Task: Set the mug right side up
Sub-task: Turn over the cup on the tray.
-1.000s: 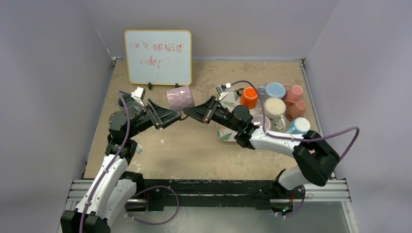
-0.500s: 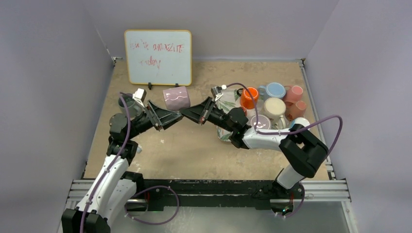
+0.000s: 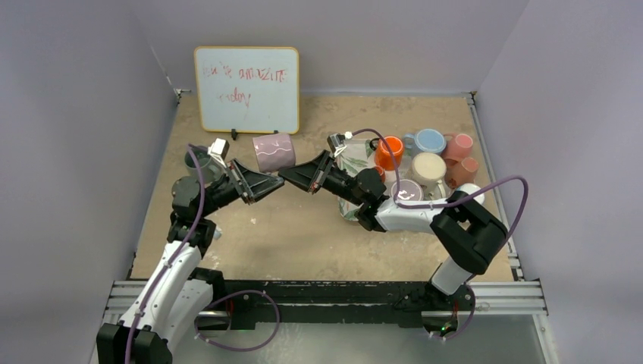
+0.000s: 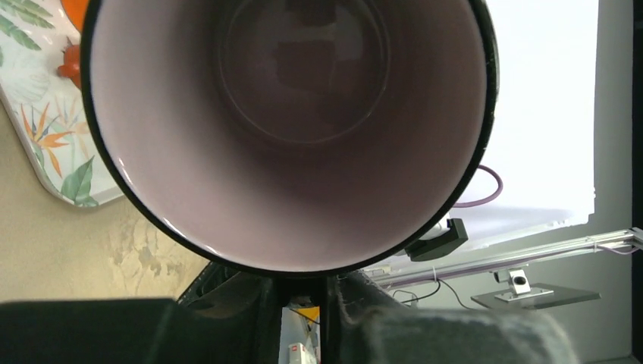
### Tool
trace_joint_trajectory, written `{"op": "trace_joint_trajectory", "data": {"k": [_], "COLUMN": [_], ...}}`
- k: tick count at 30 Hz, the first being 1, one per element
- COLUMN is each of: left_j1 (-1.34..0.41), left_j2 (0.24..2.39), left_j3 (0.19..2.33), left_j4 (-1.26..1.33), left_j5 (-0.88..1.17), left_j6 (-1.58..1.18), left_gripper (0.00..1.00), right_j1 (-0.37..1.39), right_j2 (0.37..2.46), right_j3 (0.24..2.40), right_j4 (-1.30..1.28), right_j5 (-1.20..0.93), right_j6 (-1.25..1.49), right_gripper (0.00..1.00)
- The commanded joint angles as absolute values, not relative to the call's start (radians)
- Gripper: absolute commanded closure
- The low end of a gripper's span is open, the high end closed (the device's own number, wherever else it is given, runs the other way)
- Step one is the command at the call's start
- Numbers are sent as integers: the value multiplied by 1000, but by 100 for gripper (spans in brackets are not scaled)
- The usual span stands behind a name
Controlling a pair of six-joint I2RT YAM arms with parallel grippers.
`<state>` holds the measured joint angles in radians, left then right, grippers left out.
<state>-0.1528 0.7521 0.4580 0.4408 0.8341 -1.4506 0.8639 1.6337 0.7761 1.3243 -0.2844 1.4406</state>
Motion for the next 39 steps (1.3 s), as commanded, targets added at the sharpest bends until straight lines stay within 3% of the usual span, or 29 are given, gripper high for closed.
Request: {"op": "trace_joint_trajectory", "data": {"k": [1, 3, 8, 11, 20, 27, 33, 39], "left_j1": [-155, -155, -155, -155, -155, -155, -155, -155], "left_j2": [749, 747, 721, 698, 702, 695, 684, 659], "left_j3": [500, 509, 519, 498, 444, 425, 439, 510], "left_j4": [494, 473, 397, 414, 478, 449, 353, 107], "left_j5": [828, 828, 803, 771, 746, 720, 687, 596], "left_j6": [-1404, -1387, -1351, -1382, -1447, -1413, -1323, -1161], "left_gripper": [92, 100, 100, 100, 100, 100, 100, 100], "right_j1": [884, 883, 884, 884, 881, 876, 874, 874], "right_j2": [1622, 1615, 1596, 1591, 1583, 1540, 1442, 1302], "right_j3": [817, 808, 783, 763, 721, 701, 673, 653], "right_j4": [1431, 1427, 1407, 1402, 1388, 1303, 1166, 969], "right_j5": [-354, -355, -351, -357, -346, -322, -285, -230], "right_j6": [1428, 1418, 1406, 1401, 1395, 1359, 1281, 1174], "right_gripper": [100, 100, 99, 87, 63, 52, 34, 2]}}
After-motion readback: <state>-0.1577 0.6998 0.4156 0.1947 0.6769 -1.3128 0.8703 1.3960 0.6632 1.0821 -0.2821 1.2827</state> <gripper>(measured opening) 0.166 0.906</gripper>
